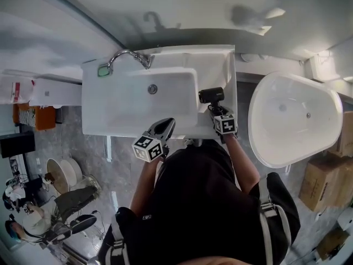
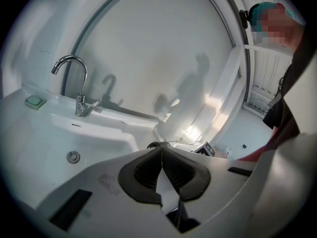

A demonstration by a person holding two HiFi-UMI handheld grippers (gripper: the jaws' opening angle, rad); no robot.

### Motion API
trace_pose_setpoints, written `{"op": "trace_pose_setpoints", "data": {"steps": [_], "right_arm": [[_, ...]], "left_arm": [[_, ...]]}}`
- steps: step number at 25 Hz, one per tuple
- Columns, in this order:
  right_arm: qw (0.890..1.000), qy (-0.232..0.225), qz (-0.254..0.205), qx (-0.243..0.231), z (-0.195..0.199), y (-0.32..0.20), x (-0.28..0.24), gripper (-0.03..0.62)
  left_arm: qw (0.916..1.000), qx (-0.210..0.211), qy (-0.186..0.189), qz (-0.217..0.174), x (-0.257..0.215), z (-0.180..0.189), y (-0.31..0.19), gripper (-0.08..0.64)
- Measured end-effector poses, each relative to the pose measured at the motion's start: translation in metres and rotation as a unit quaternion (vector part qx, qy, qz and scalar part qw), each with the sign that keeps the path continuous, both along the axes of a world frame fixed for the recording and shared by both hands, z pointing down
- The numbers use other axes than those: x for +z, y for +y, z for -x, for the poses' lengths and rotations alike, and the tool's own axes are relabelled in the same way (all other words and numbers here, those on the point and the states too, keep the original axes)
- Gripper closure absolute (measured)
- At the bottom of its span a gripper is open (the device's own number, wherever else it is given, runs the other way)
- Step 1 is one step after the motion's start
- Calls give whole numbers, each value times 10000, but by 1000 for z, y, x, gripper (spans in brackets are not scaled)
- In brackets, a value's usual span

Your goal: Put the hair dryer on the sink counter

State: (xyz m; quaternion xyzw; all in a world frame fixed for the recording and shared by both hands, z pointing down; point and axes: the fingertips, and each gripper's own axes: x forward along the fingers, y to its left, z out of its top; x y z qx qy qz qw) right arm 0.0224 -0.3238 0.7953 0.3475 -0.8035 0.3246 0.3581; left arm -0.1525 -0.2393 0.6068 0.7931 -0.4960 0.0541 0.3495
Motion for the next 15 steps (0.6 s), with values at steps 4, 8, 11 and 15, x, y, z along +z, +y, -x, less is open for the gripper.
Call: {"op": "trace_pose_setpoints", "data": {"steps": [4,8,11,15], "right_arm": [[9999,103,101,48,-2,-1,6,293],[9996,236,139,33,0,1,10,291],[9995,295,117,38,0,1,12,291],[9991,408,72,20,2,2,14,290]], "left_arm": [[10000,-7,25,-5,1,-1,1,543],[10000,-28,59,-1,2,0,3,543],[9999,-41,87,-43,1,2,2,543],[9998,-101,127,-89,0,10,4,543]]}}
